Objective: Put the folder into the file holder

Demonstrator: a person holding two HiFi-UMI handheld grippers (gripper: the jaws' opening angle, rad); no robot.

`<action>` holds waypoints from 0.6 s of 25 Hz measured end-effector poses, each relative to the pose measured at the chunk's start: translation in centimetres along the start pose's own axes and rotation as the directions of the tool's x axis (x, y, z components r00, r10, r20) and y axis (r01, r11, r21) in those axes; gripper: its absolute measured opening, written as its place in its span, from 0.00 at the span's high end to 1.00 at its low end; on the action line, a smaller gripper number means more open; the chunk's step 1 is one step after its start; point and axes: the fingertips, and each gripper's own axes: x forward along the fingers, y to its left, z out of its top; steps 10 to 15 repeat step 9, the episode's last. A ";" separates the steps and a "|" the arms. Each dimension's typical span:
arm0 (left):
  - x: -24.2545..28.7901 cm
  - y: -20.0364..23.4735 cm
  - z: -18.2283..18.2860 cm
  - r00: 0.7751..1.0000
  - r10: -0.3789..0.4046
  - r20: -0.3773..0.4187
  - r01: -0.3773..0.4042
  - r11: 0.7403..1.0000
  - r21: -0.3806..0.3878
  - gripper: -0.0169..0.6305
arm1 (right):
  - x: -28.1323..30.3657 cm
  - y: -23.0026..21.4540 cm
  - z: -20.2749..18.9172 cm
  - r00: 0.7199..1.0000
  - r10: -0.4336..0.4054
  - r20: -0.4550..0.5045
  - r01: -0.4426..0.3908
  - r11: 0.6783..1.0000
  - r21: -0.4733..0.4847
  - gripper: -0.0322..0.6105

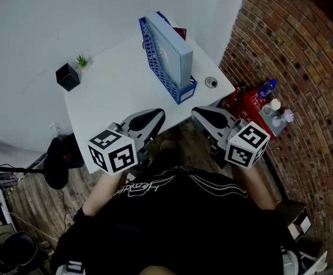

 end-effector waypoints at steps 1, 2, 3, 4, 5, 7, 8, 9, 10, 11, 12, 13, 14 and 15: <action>0.1 0.1 0.0 1.000 0.000 -0.002 0.000 1.000 -0.001 0.92 | 0.2 -0.1 -0.1 1.000 0.000 -0.004 0.000 1.000 -0.001 0.95; 0.1 0.3 -0.1 1.000 0.000 -0.005 0.000 1.000 -0.002 0.92 | 0.4 -0.2 -0.1 1.000 0.001 -0.008 -0.001 1.000 -0.002 0.95; 0.1 0.4 -0.1 1.000 0.000 -0.008 0.000 1.000 -0.004 0.92 | 0.5 -0.2 -0.2 1.000 0.002 -0.012 -0.002 1.000 -0.003 0.95; 0.2 0.5 -0.2 1.000 -0.001 -0.011 0.001 1.000 -0.004 0.92 | 0.6 -0.3 -0.3 1.000 0.002 -0.014 -0.002 1.000 -0.003 0.95; 0.3 0.6 -0.2 1.000 -0.001 -0.014 0.001 1.000 -0.005 0.92 | 0.7 -0.4 -0.3 1.000 0.001 -0.015 -0.001 1.000 -0.003 0.95; 0.4 0.9 -0.2 1.000 -0.001 -0.019 0.001 1.000 -0.005 0.92 | 0.8 -0.7 -0.3 1.000 -0.001 -0.015 0.001 1.000 -0.003 0.95; 0.5 1.0 -0.2 1.000 -0.001 -0.020 0.001 1.000 -0.006 0.92 | 0.9 -0.8 -0.3 1.000 -0.002 -0.015 0.002 1.000 -0.003 0.95; 0.5 1.2 -0.1 1.000 0.000 -0.022 0.000 1.000 -0.007 0.92 | 1.0 -0.9 -0.3 1.000 -0.002 -0.015 0.002 1.000 -0.004 0.95; 0.5 1.2 -0.1 1.000 0.000 -0.022 0.000 1.000 -0.007 0.92 | 1.0 -0.9 -0.3 1.000 -0.002 -0.015 0.002 1.000 -0.004 0.95; 0.5 1.2 -0.1 1.000 0.000 -0.022 0.000 1.000 -0.007 0.92 | 1.0 -0.9 -0.3 1.000 -0.002 -0.015 0.002 1.000 -0.004 0.95; 0.5 1.2 -0.1 1.000 0.000 -0.022 0.000 1.000 -0.007 0.92 | 1.0 -0.9 -0.3 1.000 -0.002 -0.015 0.002 1.000 -0.004 0.95; 0.5 1.2 -0.1 1.000 0.000 -0.022 0.000 1.000 -0.007 0.92 | 1.0 -0.9 -0.3 1.000 -0.002 -0.015 0.002 1.000 -0.004 0.95; 0.5 1.2 -0.1 1.000 0.000 -0.022 0.000 1.000 -0.007 0.92 | 1.0 -0.9 -0.3 1.000 -0.002 -0.015 0.002 1.000 -0.004 0.95; 0.5 1.2 -0.1 1.000 0.000 -0.022 0.000 1.000 -0.007 0.92 | 1.0 -0.9 -0.3 1.000 -0.002 -0.015 0.002 1.000 -0.004 0.95</action>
